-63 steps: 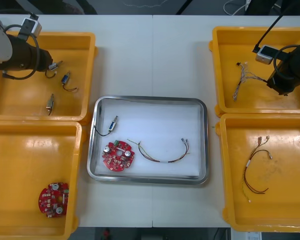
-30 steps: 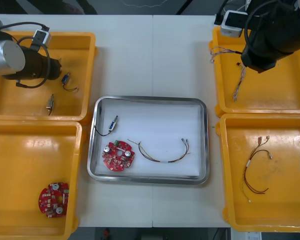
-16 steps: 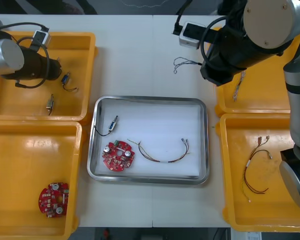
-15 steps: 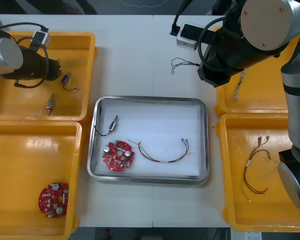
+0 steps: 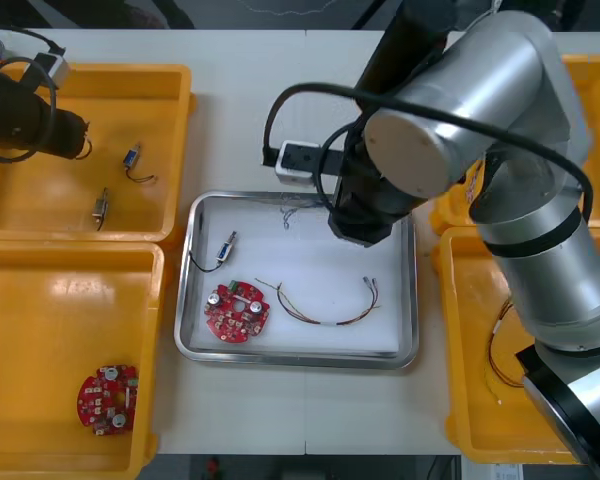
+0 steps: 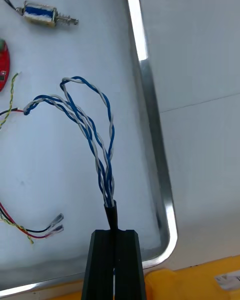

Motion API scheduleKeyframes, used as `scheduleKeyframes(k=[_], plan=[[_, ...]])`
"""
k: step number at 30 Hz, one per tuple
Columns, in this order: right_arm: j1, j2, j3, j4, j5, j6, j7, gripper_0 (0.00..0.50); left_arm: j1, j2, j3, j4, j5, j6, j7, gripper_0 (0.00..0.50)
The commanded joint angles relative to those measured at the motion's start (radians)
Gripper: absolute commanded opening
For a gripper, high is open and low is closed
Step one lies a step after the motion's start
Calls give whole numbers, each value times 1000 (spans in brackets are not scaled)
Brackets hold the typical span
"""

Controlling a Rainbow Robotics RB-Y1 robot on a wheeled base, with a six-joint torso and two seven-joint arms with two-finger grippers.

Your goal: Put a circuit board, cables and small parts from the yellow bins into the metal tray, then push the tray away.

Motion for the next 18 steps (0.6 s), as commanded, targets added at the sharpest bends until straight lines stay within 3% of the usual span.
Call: scheduleKeyframes(k=[1,6,18], plan=[[47,15,102,-8,66,3,-36,0,-30,47,64,-95,-37,97,37,0],[49,13,143,56,113,3,-38,0,-14,41,76,-194,-103,217,65,0],[50,13,157,185,148,-142,-38,0,53,-2,75,-454,-110,444,209,2]])
